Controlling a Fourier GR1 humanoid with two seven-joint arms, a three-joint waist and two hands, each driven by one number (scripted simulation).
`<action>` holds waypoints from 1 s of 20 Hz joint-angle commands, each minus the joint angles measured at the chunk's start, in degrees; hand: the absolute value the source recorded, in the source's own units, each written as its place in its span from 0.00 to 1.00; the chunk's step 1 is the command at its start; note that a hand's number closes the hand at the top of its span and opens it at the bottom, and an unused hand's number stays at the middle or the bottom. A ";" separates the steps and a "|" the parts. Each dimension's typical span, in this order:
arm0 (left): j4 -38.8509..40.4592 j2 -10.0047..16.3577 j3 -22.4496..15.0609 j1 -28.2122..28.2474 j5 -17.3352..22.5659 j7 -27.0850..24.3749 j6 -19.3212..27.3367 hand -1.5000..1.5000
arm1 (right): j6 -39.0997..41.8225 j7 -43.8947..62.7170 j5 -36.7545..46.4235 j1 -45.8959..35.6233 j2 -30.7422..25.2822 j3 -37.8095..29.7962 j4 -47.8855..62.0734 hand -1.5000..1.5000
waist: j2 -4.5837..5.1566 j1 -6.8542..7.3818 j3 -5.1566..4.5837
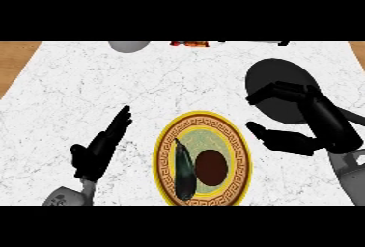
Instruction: Pick the cupcake from the plate and place it in the pan
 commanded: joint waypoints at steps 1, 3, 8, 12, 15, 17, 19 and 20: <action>-0.93 -4.52 0.41 -2.75 5.80 7.45 -0.62 0.50 | -7.46 0.83 14.46 -3.90 7.69 10.12 1.39 0.00 | 0.51 -1.19 0.77; -1.79 -2.95 2.58 -2.01 7.84 7.38 -2.13 0.50 | -10.29 1.42 19.72 -7.22 13.24 13.70 3.54 0.00 | 0.34 -1.58 0.79; -2.90 -3.91 1.32 -0.62 6.38 8.52 0.06 0.50 | 4.28 16.61 27.32 -15.04 12.19 22.91 7.36 0.00 | -0.25 -1.87 0.52; -2.69 -2.99 2.27 -0.75 7.21 9.26 -0.68 0.50 | 17.26 28.58 32.33 -19.01 11.30 29.99 8.64 0.00 | -0.80 -2.35 0.28; -3.85 -2.19 2.44 -0.47 7.67 10.31 -1.13 0.50 | 27.91 36.39 35.16 -23.23 12.07 34.41 9.74 0.00 | -1.23 -2.04 0.23; -2.91 -3.55 1.42 0.70 6.87 8.98 -0.57 0.50 | 34.61 43.28 34.89 -24.84 17.58 37.17 9.96 0.00 | -0.96 -2.45 0.30; -3.63 -2.49 3.31 0.06 8.00 9.63 -0.89 0.50 | 41.65 49.46 33.02 -25.75 21.69 37.67 10.81 0.00 | -0.78 -3.01 0.46; -4.50 -1.36 3.72 0.26 7.95 10.66 -0.79 0.50 | 43.74 53.24 32.88 -24.89 25.60 39.45 12.66 0.00 | -0.83 -2.51 0.48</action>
